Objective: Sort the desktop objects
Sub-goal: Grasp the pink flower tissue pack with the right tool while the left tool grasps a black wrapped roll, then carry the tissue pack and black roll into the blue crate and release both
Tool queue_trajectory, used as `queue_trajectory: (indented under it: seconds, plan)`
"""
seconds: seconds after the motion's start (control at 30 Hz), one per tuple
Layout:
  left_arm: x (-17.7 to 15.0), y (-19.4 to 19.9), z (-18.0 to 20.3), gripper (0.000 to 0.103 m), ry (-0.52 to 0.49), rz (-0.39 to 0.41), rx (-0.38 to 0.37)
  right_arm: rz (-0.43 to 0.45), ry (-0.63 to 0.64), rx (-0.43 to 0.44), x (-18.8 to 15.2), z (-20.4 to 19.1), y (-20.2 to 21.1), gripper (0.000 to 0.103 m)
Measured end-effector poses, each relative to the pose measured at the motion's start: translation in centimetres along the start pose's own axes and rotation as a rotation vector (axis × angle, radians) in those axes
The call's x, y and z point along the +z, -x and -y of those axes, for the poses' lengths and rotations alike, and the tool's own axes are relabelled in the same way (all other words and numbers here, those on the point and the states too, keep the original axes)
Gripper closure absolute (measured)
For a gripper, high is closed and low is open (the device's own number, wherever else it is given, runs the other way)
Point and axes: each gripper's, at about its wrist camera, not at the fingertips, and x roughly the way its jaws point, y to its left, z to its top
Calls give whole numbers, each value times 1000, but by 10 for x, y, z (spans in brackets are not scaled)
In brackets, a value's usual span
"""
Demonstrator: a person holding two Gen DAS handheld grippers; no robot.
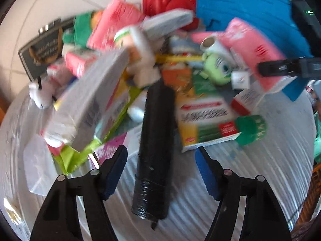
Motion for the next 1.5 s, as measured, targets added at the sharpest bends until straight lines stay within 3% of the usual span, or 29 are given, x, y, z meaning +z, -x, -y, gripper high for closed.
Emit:
queue_trajectory:
  seconds: [0.03,0.13,0.17,0.37,0.57,0.73,0.87,1.03,1.23,1.4,1.5]
  plan:
    - [-1,0,0,38,1,7,8,0,2,4,-1,1,1,13]
    - [-4,-6,0,65,27,-42,-37,1,14,10,-2,1,2,13]
    - [-7,-9,2,69,26,-57,-40,1,14,12,-2,2,2,13]
    - [-4,-10,4,69,47,-47,-48,-10,1,22,-5,4,-1,13]
    - [-3,33,13,69,39,21,-36,24,37,12,-8,-5,15,14]
    - [21,89,18,69,-15,143,-32,83,19,28,-7,-11,46,14]
    - [49,132,36,69,-76,260,-38,187,30,7,-3,-20,96,14]
    - [101,181,83,69,-186,427,-85,356,12,-41,7,-13,179,14]
    - [178,217,183,69,-357,613,-178,594,-80,-187,11,56,301,14]
    - [234,219,276,69,-428,704,-224,657,-150,-298,16,137,353,14]
    - [267,206,332,69,-448,695,-236,638,-177,-328,23,189,362,14]
